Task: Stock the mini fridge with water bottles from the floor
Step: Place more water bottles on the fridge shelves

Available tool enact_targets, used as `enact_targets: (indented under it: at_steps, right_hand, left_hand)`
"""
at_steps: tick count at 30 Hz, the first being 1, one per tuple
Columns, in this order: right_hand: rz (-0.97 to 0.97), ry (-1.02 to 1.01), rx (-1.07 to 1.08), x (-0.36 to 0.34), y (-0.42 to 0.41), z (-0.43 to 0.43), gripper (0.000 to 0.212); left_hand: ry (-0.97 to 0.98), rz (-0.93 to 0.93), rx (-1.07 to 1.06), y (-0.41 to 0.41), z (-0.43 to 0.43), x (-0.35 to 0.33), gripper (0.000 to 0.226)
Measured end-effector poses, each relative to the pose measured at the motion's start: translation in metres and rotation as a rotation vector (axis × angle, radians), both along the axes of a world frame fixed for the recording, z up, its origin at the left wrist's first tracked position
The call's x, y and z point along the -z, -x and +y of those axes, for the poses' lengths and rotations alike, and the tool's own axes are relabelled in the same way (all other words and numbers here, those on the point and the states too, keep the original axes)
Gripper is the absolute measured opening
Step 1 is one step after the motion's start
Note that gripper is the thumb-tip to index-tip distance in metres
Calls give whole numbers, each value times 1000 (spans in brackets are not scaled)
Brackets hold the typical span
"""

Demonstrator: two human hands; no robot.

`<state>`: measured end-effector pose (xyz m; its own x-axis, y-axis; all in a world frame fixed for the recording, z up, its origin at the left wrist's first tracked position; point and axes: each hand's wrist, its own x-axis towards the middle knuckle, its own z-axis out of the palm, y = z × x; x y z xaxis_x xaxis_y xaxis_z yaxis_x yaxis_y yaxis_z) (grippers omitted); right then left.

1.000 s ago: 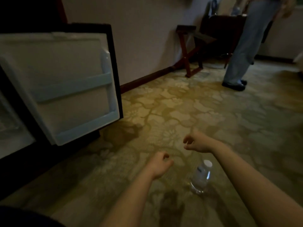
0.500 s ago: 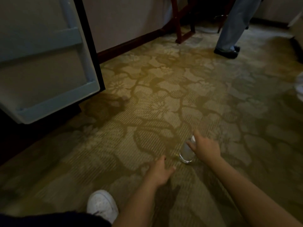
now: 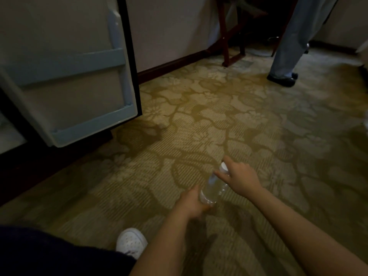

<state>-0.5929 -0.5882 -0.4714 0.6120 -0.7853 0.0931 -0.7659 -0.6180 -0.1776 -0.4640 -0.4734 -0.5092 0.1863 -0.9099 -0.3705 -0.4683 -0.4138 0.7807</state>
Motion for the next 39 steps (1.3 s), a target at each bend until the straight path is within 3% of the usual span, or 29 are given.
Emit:
enact_targets:
  at_steps: [4,6,10,13,17,22,27,32,39]
  right_hand:
    - [-126,-36,-94,-44,-31,15,42]
    - [-202,-21,-139,-66,-47,22,37]
    - [-336,-9,-251,-115,-79,38,33]
    - [-419,-3,-342,-145,-103,52,34]
    - [-573,-33,-379,-166,-137,66,35]
    - [-724,-106,-460,-196,-190,87,32]
    - [-881,-219,-568,-239,-239,110,42]
    - [-931,-275,-675,-268,-293,147,37]
    - [-944,-370,-718,-291,-373,189,32]
  left_hand:
    - [72,182,-83,-34,4,-30,80]
    - [129,182,-59,-51,5,-50,76]
    - [222,88,-42,-87,17,-91,56]
    - [246,-132,-54,-122,30,-127,56]
    - [188,-336,-10,-170,55,-179,35]
    - [118,-527,-50,-218,96,-234,52]
    - [154,-658,-115,-253,140,-285,47]
    - [158,-662,-213,-293,189,-316,34]
    - [204,-641,-328,-347,242,-326,48]
